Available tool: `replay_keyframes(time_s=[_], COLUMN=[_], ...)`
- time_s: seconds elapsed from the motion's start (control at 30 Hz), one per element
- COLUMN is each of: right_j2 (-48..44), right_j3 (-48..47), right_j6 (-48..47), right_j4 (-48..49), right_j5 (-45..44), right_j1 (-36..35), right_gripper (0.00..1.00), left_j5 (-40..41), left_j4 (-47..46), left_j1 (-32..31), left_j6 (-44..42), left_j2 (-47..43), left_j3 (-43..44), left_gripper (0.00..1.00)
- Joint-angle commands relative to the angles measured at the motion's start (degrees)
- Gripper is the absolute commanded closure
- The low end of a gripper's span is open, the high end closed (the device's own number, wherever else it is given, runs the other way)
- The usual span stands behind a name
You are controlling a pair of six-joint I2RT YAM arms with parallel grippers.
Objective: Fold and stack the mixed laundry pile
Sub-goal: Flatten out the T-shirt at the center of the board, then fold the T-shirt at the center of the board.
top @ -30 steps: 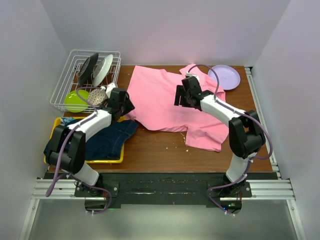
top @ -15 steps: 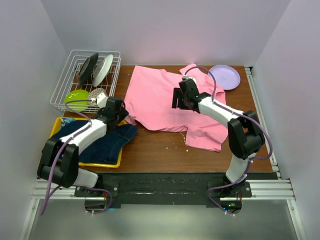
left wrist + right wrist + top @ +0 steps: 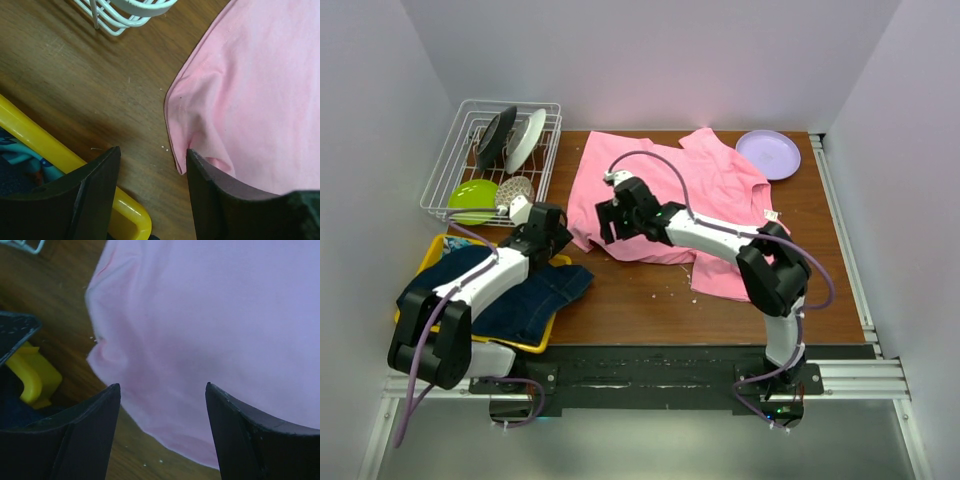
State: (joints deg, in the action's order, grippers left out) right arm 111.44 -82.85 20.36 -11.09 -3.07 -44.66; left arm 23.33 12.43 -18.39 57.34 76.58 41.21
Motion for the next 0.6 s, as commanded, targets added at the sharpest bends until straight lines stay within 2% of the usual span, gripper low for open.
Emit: replay_keyframes(time_s=[0.0,0.17,0.3,0.33,0.4,0.43,0.53,0.57], right_j2=[2.8,6.0,9.7,10.3,11.3,12.0,13.0,13.8], right_j3=[-4.8,-8.2,-11.3,-12.1,-13.9,-15.1,-16.4,-17.5], right_j6=[-5.0,-5.9,-5.6,-5.5,-5.2,-5.0,-3.7,-2.9], right_j4=[2.6,1.8,-0.5,-0.9,-1.3,-1.6,-1.5,-1.6], right_j5=[2.4,2.2,-1.8,-3.1,-6.1,-7.4,-8.1,-8.3], right_j1=[-3.3,-4.7,-4.7,-4.7,-4.6,-4.6,-3.8,-3.5], right_gripper=[0.28,0.30,0.35,0.43,0.50,0.58,0.63,0.70], left_j5=[0.0,-1.2,-2.9,-3.4,-5.1,-5.6,-7.5,-8.6], left_j4=[4.6,3.9,3.0,2.9,2.1,1.6,1.5,1.1], left_j1=[0.8,0.9,0.9,0.9,0.9,0.9,0.7,0.6], left_j6=[-2.8,-4.3,-5.8,-6.1,-7.3,-7.7,-9.4,-9.8], left_j2=[-0.8,-0.2,1.6,2.1,3.5,4.1,6.6,7.1], left_j3=[-1.2,0.4,2.2,2.6,3.4,3.8,5.5,6.0], left_gripper=[0.39,0.40,0.41,0.42,0.44,0.45,0.50,0.51])
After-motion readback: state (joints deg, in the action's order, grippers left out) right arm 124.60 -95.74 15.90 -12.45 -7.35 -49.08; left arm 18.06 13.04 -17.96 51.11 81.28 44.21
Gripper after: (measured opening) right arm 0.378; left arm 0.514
